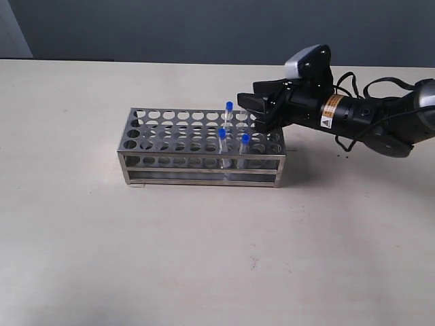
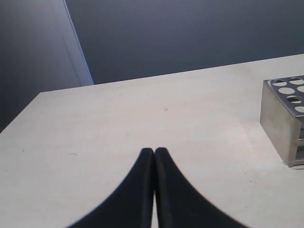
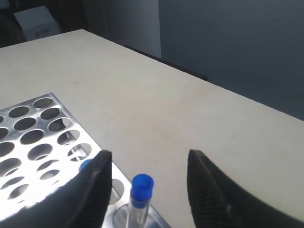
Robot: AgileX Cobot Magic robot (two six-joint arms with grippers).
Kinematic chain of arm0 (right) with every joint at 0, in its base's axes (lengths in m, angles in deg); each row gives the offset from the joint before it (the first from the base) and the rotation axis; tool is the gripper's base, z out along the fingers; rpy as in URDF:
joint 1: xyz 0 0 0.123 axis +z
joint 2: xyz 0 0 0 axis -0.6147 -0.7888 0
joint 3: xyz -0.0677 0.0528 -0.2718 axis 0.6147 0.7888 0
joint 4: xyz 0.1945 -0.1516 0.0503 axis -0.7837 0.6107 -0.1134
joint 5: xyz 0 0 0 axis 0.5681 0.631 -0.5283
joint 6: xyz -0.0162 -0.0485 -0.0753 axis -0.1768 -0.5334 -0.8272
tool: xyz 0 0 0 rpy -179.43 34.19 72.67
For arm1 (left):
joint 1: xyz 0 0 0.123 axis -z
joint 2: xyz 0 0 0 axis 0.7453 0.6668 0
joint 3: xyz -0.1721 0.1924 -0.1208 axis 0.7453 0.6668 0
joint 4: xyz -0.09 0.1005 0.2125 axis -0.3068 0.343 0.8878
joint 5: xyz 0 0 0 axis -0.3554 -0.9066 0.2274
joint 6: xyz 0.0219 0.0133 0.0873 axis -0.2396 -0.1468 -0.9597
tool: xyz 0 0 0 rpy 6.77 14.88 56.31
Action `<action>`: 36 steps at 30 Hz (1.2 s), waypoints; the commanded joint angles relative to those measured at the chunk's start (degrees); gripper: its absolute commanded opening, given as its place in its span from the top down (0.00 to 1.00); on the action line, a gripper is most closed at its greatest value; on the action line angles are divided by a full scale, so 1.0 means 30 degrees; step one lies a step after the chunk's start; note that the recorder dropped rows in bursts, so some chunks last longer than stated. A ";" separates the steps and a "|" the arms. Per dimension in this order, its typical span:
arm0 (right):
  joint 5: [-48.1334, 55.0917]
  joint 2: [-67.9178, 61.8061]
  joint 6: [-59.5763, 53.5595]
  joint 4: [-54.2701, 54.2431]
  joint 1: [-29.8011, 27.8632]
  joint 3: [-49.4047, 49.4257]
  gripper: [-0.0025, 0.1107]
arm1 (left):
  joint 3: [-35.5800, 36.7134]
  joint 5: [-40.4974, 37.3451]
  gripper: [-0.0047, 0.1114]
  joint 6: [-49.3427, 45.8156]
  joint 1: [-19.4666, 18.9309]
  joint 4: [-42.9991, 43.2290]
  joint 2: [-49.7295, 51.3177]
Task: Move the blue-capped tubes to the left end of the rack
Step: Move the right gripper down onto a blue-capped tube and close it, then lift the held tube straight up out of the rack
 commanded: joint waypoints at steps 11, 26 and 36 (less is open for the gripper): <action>-0.0126 -0.1064 -0.0162 -0.0363 0.0034 -0.0143 0.56 | -0.0036 0.0256 0.96 0.0066 0.0130 -0.0046 0.0086; 0.0053 -0.1526 -0.0162 -0.0750 0.0659 -0.0699 0.86 | -0.0036 0.0256 0.96 0.0066 0.0130 -0.0046 0.0086; 0.0676 -0.0227 -0.0162 -0.0597 0.0659 -0.0699 0.97 | -0.0036 0.0256 0.96 0.0066 0.0130 -0.0046 0.0086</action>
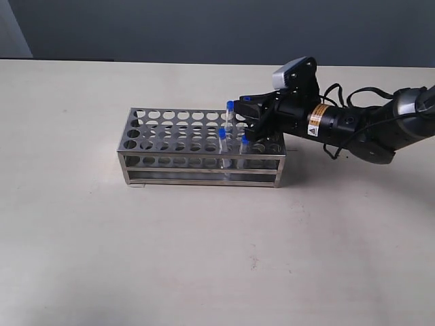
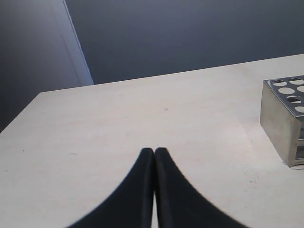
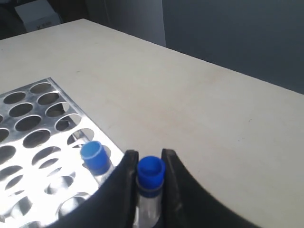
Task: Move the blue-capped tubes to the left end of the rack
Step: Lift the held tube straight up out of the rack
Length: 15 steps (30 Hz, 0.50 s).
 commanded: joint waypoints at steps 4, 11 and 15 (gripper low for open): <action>0.1389 0.2832 -0.0119 0.0153 -0.0028 -0.0058 0.97 | -0.0036 0.0256 0.96 0.0066 0.0130 -0.0046 0.0086; 0.2114 0.5481 0.0366 0.0564 0.0172 -0.0554 0.98 | -0.0036 0.0256 0.96 0.0066 0.0130 -0.0046 0.0086; 0.2987 0.5832 0.1443 0.0640 0.1339 -0.1938 0.98 | -0.0036 0.0256 0.96 0.0066 0.0130 -0.0046 0.0086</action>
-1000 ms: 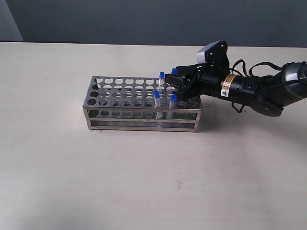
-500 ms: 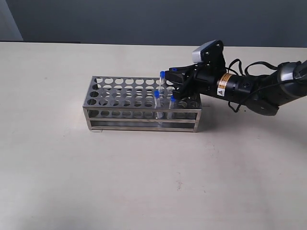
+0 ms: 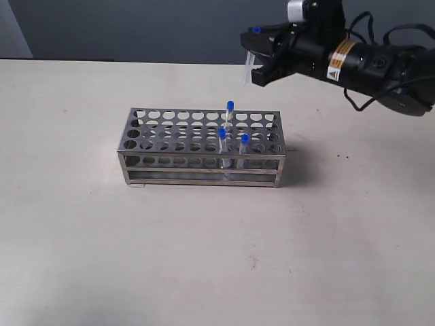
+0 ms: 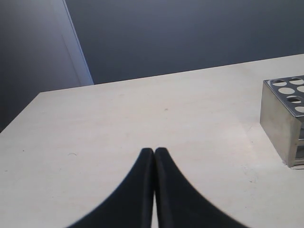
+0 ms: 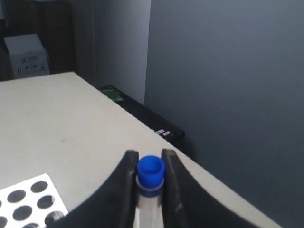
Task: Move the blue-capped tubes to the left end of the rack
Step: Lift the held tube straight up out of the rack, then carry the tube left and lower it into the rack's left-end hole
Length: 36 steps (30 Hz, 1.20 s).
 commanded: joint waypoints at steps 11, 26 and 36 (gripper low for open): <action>0.4577 -0.2224 0.1591 0.0501 0.6517 -0.5679 0.98 | -0.0036 0.0256 0.96 0.0066 0.0130 -0.0046 0.0086; 0.4419 -0.5765 0.2134 -0.0671 0.6934 -0.7812 0.98 | -0.0036 0.0256 0.96 0.0066 0.0130 -0.0046 0.0086; 0.4590 -0.6989 0.2569 -0.0671 0.6934 -0.8800 0.98 | -0.0036 0.0256 0.96 0.0066 0.0130 -0.0046 0.0086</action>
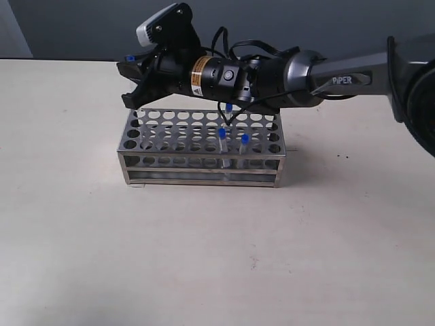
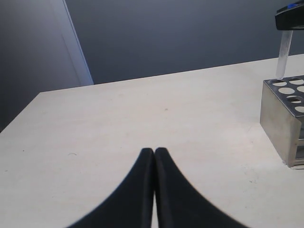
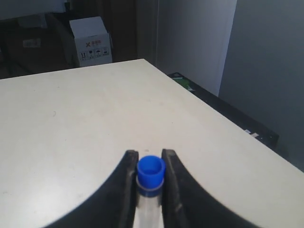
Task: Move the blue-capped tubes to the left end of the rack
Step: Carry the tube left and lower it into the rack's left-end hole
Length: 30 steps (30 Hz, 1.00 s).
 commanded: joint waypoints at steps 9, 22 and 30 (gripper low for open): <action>0.0268 -0.1210 0.0532 -0.0007 -0.0006 -0.0127 0.97 | -0.0036 0.0256 0.96 0.0066 0.0130 -0.0046 0.0086; 0.0144 -0.1224 0.0582 -0.0007 -0.0006 -0.0127 0.64 | -0.0036 0.0256 0.96 0.0066 0.0130 -0.0046 0.0086; 0.1463 0.1152 0.4132 0.1449 -0.0647 -0.0091 0.64 | -0.0036 0.0256 0.96 0.0066 0.0130 -0.0046 0.0086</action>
